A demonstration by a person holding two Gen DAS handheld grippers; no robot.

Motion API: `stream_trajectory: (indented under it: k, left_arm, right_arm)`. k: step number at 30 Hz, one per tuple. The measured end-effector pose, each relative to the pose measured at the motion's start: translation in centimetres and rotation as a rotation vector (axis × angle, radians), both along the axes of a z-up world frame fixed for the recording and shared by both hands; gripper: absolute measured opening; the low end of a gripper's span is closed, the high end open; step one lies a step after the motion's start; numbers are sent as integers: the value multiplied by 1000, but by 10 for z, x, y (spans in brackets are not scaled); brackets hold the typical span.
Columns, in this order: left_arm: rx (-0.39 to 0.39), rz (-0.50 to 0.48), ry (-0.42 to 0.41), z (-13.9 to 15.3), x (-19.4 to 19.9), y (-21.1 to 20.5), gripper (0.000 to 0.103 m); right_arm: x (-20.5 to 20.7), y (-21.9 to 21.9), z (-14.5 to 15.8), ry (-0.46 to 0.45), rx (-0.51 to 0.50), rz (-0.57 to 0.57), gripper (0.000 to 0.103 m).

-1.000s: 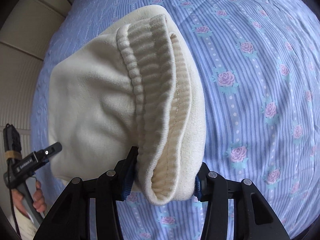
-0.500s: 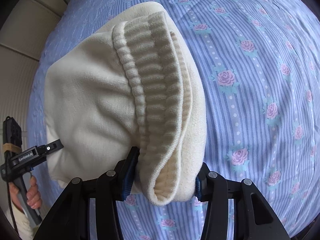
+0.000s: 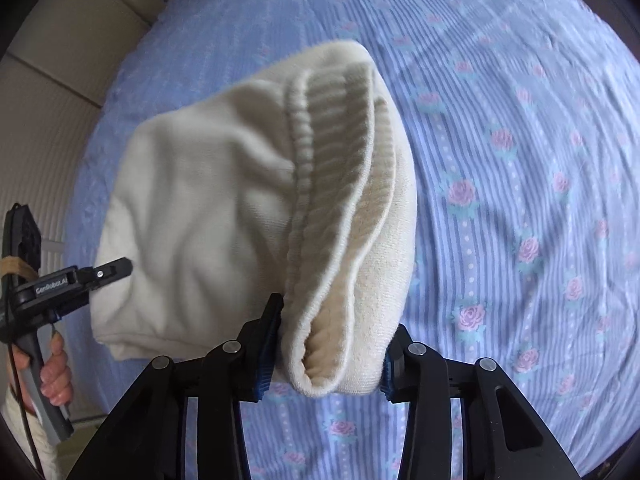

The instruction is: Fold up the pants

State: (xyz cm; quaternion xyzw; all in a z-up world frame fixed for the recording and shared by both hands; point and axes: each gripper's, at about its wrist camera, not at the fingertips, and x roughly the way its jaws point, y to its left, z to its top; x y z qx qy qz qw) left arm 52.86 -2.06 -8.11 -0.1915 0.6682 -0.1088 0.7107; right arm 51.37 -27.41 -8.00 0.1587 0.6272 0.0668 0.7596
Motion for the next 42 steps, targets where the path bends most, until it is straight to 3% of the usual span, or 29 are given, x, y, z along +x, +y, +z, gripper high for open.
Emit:
stream_trajectory:
  k: [5, 10, 16, 26, 37, 39, 42]
  left_arm:
    - [7, -51, -61, 36, -8, 5, 25]
    - [-4, -74, -97, 64, -15, 37, 25]
    - [-8, -80, -102, 78, -23, 71, 25]
    - [6, -25, -182, 110, -38, 179, 25]
    - [165, 46, -283, 128, -5, 325, 24]
    - [209, 53, -292, 123, 4, 352, 24]
    - [258, 61, -256, 105, 11, 381, 24]
  right_arm:
    - [-7, 27, 52, -99, -1, 85, 38]
    - [-15, 51, 84, -155, -16, 108, 37]
    - [-22, 98, 112, -211, -34, 140, 37]
    - [-16, 204, 149, -279, -5, 234, 37]
    - [34, 362, 155, -354, 62, 411, 37]
    - [39, 383, 145, -340, 78, 428, 37]
    - [44, 412, 114, -226, 136, 426, 37]
